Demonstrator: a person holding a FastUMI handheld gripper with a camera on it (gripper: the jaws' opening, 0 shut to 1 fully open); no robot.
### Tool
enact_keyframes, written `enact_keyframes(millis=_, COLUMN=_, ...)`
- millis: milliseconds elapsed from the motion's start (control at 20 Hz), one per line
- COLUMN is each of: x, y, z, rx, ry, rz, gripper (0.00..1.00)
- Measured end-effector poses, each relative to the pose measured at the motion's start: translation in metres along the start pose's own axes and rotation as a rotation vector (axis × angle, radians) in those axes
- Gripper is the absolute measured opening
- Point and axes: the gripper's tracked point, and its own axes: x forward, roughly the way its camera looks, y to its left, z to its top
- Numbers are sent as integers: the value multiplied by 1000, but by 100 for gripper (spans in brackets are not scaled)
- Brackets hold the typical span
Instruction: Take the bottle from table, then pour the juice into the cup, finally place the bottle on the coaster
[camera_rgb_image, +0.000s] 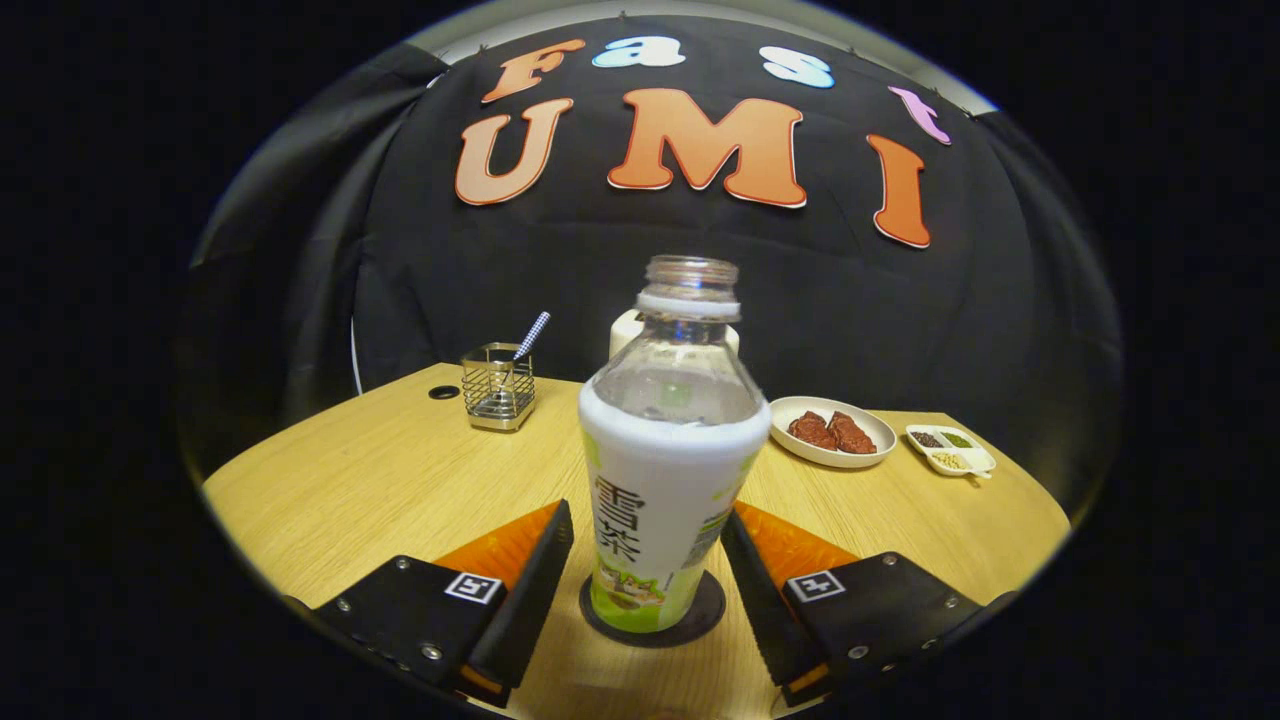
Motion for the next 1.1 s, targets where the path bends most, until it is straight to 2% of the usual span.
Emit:
enact_keyframes(millis=100, x=-12, y=-2, z=6, rx=33, ry=-18, rz=-8, gripper=97)
enact_keyframes(millis=200, x=-30, y=-6, z=17, rx=63, ry=-49, rz=-24, gripper=97)
enact_keyframes(millis=300, x=-56, y=3, z=20, rx=111, ry=-60, rz=3, gripper=97)
enact_keyframes(millis=350, x=-69, y=-1, z=25, rx=110, ry=-75, rz=-24, gripper=97)
enact_keyframes(millis=450, x=-100, y=6, z=42, rx=131, ry=-115, rz=-23, gripper=97)
enact_keyframes(millis=600, x=-139, y=37, z=68, rx=190, ry=-126, rz=53, gripper=97)
enact_keyframes(millis=750, x=-179, y=49, z=87, rx=98, ry=-116, rz=10, gripper=97)
enact_keyframes(millis=900, x=-221, y=90, z=110, rx=49, ry=-140, rz=58, gripper=97)
enact_keyframes(millis=1100, x=-268, y=121, z=136, rx=73, ry=-185, rz=73, gripper=97)
